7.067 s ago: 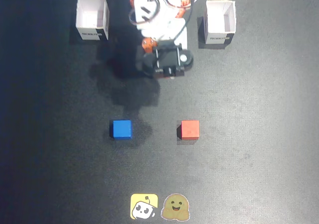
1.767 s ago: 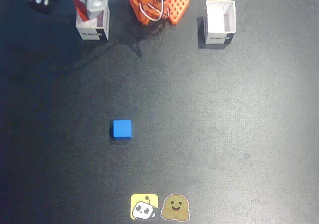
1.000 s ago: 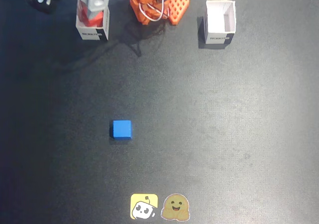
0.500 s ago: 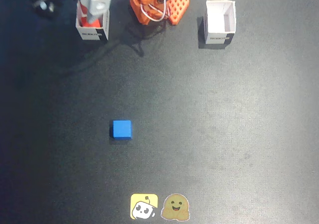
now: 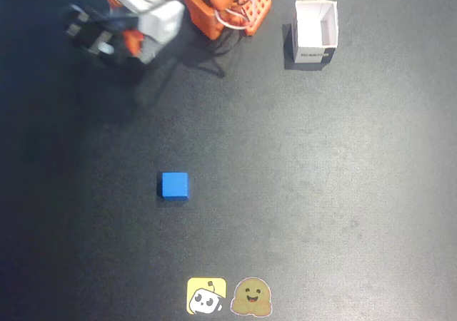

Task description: Put the red cube in the right box and the blue cube in the left box.

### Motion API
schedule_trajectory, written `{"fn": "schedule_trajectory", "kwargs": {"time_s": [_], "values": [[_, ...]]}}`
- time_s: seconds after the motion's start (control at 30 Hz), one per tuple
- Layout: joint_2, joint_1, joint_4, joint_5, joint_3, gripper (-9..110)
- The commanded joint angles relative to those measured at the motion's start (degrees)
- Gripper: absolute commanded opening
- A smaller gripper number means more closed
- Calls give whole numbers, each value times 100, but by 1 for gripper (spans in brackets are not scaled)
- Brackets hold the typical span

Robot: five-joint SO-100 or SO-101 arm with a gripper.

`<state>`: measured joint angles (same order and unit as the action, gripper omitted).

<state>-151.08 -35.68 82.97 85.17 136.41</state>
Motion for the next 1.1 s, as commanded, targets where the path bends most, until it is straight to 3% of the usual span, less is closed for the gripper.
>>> {"fn": "schedule_trajectory", "kwargs": {"time_s": [0.0, 0.67, 1.07], "values": [[-237, 721, 79, 220, -272, 2], [-527, 3270, -185, 483, 237, 0], [677, 3375, -747, 290, -26, 1]]}}
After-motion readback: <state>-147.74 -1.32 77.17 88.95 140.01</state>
